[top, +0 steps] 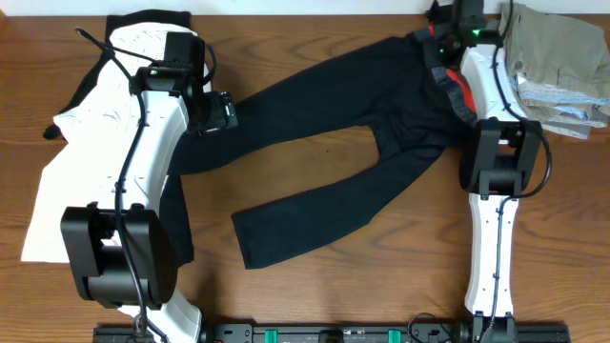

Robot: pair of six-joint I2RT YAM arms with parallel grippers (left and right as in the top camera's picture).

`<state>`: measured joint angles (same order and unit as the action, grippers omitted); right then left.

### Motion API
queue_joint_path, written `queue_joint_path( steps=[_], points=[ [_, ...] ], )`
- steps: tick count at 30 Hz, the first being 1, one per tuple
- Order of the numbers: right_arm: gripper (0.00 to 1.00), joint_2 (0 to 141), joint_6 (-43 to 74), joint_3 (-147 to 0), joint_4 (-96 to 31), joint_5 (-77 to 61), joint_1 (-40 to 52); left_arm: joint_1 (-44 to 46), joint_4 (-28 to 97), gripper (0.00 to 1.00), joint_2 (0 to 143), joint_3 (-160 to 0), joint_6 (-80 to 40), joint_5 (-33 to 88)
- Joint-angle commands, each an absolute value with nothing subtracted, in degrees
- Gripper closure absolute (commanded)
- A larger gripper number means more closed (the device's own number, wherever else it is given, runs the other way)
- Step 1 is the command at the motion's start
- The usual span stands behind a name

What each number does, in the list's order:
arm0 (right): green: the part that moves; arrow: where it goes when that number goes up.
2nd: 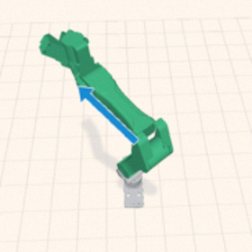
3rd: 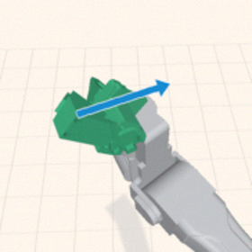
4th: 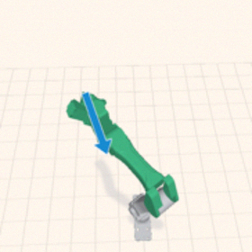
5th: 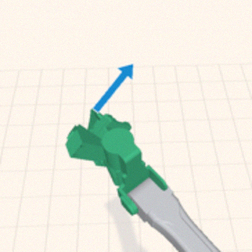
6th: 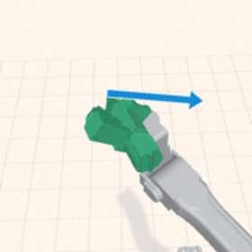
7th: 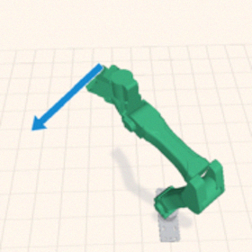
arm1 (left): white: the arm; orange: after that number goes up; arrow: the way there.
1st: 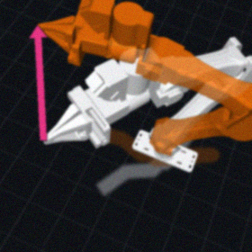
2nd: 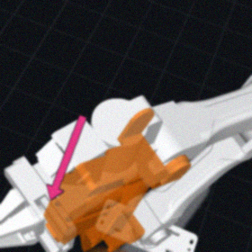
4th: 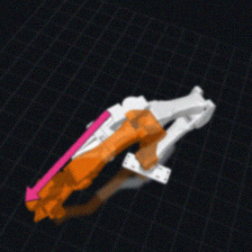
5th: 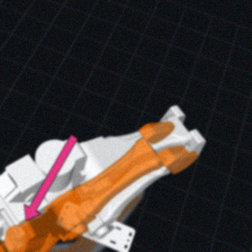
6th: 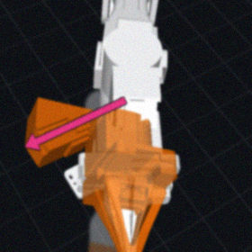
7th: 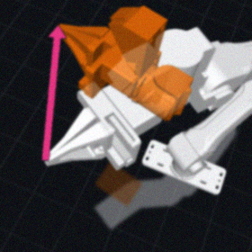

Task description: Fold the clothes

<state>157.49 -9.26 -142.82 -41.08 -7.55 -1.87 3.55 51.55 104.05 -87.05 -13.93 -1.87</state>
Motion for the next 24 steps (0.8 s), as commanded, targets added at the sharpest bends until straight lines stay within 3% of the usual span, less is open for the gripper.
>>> queue_joint_path(
  steps=[1,5,12,16,17,19,20,22,24],
  points=[
    [0.88,155.8,-7.9,-144.8,-40.7,-5.5,-4.1,3.7,51.4,0.02,103.8,-88.0,-14.7,-1.9],
    [0.85,155.2,-7.0,-144.8,-39.2,-2.9,-4.7,3.7,51.3,0.02,103.8,-88.0,-14.7,-1.9],
    [0.88,155.2,-3.8,-144.8,-37.3,-1.7,-6.0,3.7,51.3,0.02,103.9,-88.0,-14.7,-2.0],
    [0.83,154.8,-3.0,-145.5,-37.2,-1.9,-7.3,3.7,50.9,0.02,103.9,-87.6,-14.7,-2.0],
    [0.74,154.6,-3.0,-145.8,-37.7,-2.0,-7.5,3.7,50.9,0.02,103.9,-87.5,-14.7,-2.0],
    [0.36,153.9,-3.0,-146.8,-39.3,-2.4,-7.7,3.7,50.7,0.02,103.9,-87.5,-14.6,-2.3],
    [0.23,153.2,-3.0,-147.5,-40.5,-2.4,-7.6,3.7,50.7,0.02,103.8,-87.6,-14.6,-2.4],
    [0.08,151.6,-3.1,-149.4,-43.4,-2.8,-7.5,3.7,50.8,0.02,103.7,-87.9,-14.4,-2.6],
    [0.01,149.2,-3.3,-151.2,-47.2,-3.9,-7.4,3.7,51.5,0.02,102.9,-88.1,-14.5,-2.5]
  ],
)
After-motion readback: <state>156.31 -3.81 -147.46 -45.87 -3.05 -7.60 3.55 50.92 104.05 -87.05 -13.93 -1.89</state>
